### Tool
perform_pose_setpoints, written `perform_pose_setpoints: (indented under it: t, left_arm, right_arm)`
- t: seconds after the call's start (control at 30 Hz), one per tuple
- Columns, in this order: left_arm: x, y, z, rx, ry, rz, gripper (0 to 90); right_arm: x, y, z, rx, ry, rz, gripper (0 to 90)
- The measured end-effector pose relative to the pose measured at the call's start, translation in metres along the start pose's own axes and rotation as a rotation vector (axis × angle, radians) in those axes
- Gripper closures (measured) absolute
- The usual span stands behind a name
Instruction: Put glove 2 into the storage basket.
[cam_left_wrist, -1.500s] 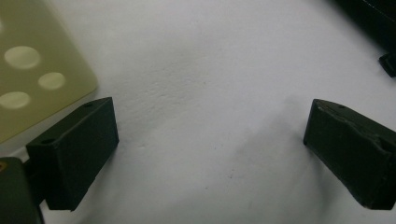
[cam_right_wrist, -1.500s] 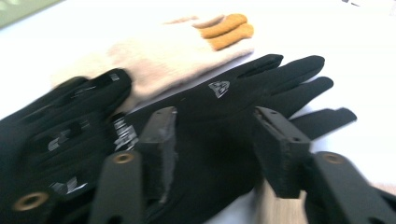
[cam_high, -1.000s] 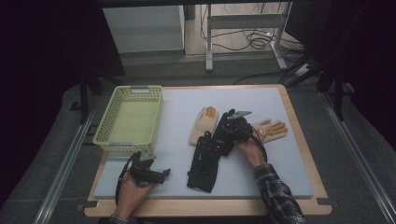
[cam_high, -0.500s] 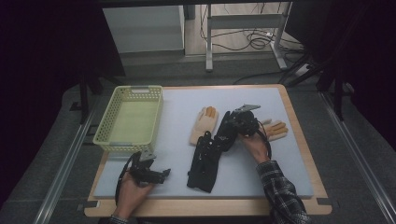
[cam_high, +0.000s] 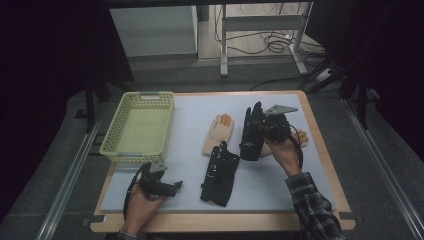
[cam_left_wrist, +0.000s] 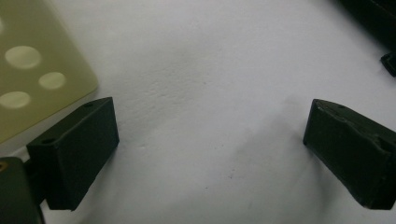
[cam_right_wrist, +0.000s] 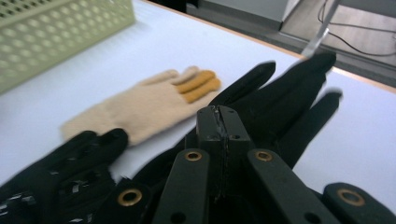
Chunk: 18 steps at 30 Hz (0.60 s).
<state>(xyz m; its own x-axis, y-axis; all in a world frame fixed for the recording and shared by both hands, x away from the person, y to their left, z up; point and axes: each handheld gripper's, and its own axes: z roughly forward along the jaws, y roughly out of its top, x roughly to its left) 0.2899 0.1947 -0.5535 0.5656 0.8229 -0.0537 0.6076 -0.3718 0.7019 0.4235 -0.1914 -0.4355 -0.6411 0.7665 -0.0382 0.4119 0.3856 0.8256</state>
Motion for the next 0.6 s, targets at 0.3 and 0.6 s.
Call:
perform_pose_setpoints:
  t: [0.3,0.6]
  left_arm:
    - [0.0,0.0,0.0,-0.004,0.002,-0.002,3.6]
    - [0.0,0.0,0.0,-0.002,0.0,-0.004,3.6]
  right_arm:
    - [0.036,0.0,-0.031,-0.053,0.129,0.027,88.4]
    - [0.097,-0.016,-0.035,-0.043,0.241,0.034,88.4]
